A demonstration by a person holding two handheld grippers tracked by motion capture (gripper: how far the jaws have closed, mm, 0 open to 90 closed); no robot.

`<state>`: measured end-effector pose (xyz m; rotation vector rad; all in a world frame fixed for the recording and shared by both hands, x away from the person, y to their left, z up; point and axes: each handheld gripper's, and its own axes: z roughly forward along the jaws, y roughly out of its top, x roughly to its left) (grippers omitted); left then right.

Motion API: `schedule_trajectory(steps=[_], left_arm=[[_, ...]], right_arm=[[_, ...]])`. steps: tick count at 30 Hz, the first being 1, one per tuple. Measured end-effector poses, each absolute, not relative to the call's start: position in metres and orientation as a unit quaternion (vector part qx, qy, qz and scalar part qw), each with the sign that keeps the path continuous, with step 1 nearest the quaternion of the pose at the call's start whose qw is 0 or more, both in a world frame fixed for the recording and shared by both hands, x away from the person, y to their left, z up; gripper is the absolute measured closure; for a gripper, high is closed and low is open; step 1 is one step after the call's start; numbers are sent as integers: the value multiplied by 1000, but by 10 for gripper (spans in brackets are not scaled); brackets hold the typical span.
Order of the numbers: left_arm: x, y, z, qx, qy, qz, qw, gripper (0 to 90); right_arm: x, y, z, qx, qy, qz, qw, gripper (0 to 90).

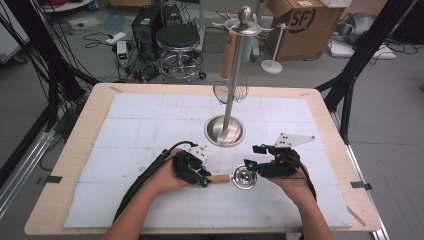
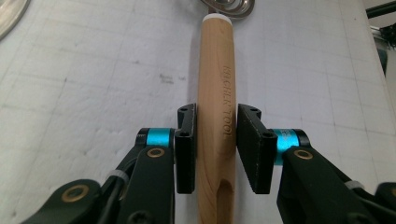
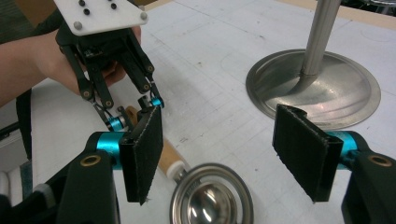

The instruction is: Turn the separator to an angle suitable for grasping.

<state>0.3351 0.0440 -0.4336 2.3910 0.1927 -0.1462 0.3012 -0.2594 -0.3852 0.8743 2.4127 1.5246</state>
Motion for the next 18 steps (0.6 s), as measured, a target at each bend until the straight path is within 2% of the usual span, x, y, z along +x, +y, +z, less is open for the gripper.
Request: schedule_trajectory(steps=[5, 11, 18], left_arm=[[338, 54, -428, 918, 96, -53, 380, 590], [340, 70, -415, 891, 119, -49, 435, 460], [340, 90, -404, 863, 140, -33, 484, 347]], right_arm=[[302, -260, -386, 290, 806, 509, 80, 331], [301, -260, -385, 290, 807, 509, 78, 331], [300, -263, -384, 291, 806, 509, 81, 331]])
